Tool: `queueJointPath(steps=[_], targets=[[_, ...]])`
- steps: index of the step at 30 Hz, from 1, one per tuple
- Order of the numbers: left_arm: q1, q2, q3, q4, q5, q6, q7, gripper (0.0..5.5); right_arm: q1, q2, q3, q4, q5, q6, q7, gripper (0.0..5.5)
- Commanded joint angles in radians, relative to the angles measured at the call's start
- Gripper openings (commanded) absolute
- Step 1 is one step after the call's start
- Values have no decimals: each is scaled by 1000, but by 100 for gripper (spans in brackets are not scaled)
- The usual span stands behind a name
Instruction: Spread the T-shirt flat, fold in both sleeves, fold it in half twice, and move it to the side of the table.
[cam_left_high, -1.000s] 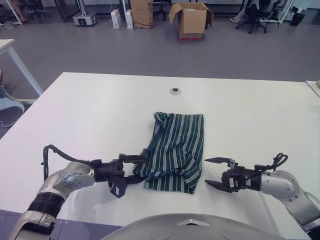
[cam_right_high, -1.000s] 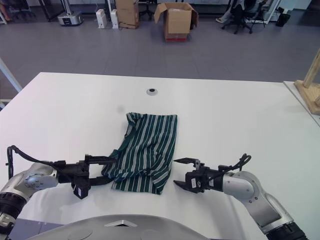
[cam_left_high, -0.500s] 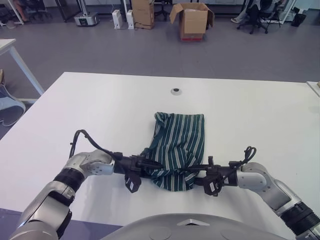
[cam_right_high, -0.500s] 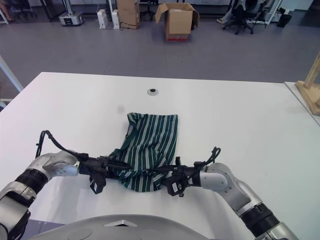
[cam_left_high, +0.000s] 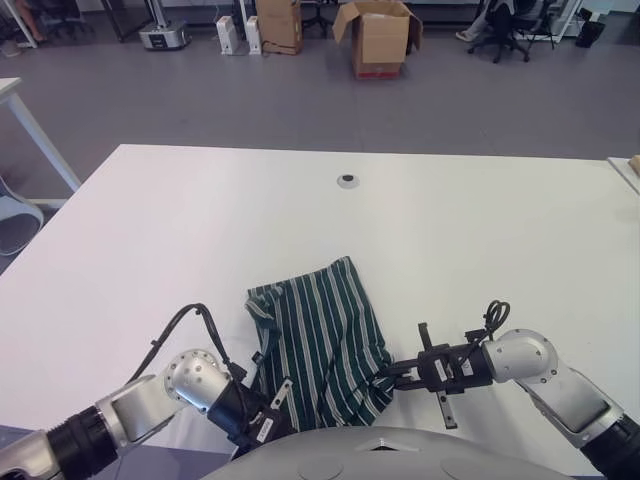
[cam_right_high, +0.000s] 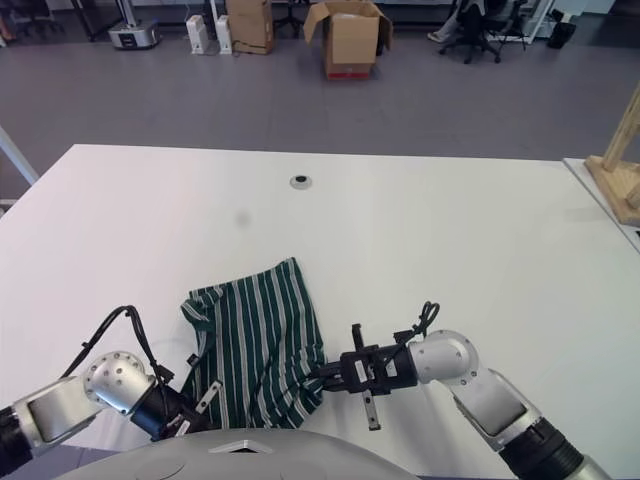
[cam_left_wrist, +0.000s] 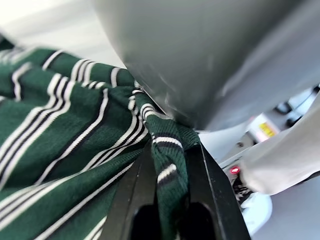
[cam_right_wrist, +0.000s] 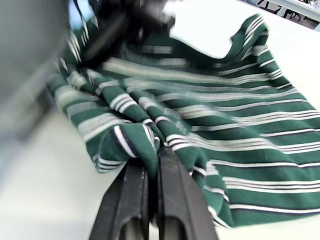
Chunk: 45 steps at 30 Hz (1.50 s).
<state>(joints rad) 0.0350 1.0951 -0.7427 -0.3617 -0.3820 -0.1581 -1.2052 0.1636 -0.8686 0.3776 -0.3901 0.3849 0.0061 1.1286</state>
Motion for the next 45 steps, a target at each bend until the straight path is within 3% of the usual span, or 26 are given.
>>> queueJointPath(steps=[1,3,6,10,14,18,20,21,26,29,32,34,37,41,43,45], targets=[[-59,54,173,3,-170,186,-51,14,12,-179,-168,-126,379,351,76,0],[-143,42,256,54,-325,349,-117,14,-38,-215,-242,-119,579,514,92,0],[-249,-48,363,152,-485,530,-112,14,-204,-125,-259,-20,658,643,15,0],[-312,-168,371,331,-356,552,-95,13,-364,28,-186,157,538,692,-57,0],[-392,-322,324,606,-172,506,-101,12,-528,201,-64,490,290,631,-96,0],[-413,-449,383,819,-75,407,-21,12,-644,335,-30,759,111,563,-157,0],[-400,-482,418,846,-65,395,-8,12,-688,390,-82,851,112,585,-176,0],[-397,-495,438,853,-67,404,1,12,-703,410,-104,877,106,586,-189,37],[-411,-521,586,859,-56,386,116,119,-772,487,-308,920,180,639,-290,127],[-475,-520,689,835,-41,304,208,119,-795,506,-441,887,243,663,-345,127],[-564,-528,747,780,-47,287,239,119,-759,516,-493,794,263,686,-383,127],[-585,-561,703,695,-36,289,199,119,-727,522,-511,739,268,698,-401,127],[-548,-599,538,654,20,285,37,119,-696,531,-531,690,268,711,-421,127],[-531,-611,333,890,210,219,-106,119,-683,529,-551,668,271,720,-429,127],[-582,-650,311,1183,341,94,61,119,-667,525,-555,646,274,728,-425,127],[-627,-661,359,1390,381,27,317,119,-650,523,-562,634,273,727,-425,127]])
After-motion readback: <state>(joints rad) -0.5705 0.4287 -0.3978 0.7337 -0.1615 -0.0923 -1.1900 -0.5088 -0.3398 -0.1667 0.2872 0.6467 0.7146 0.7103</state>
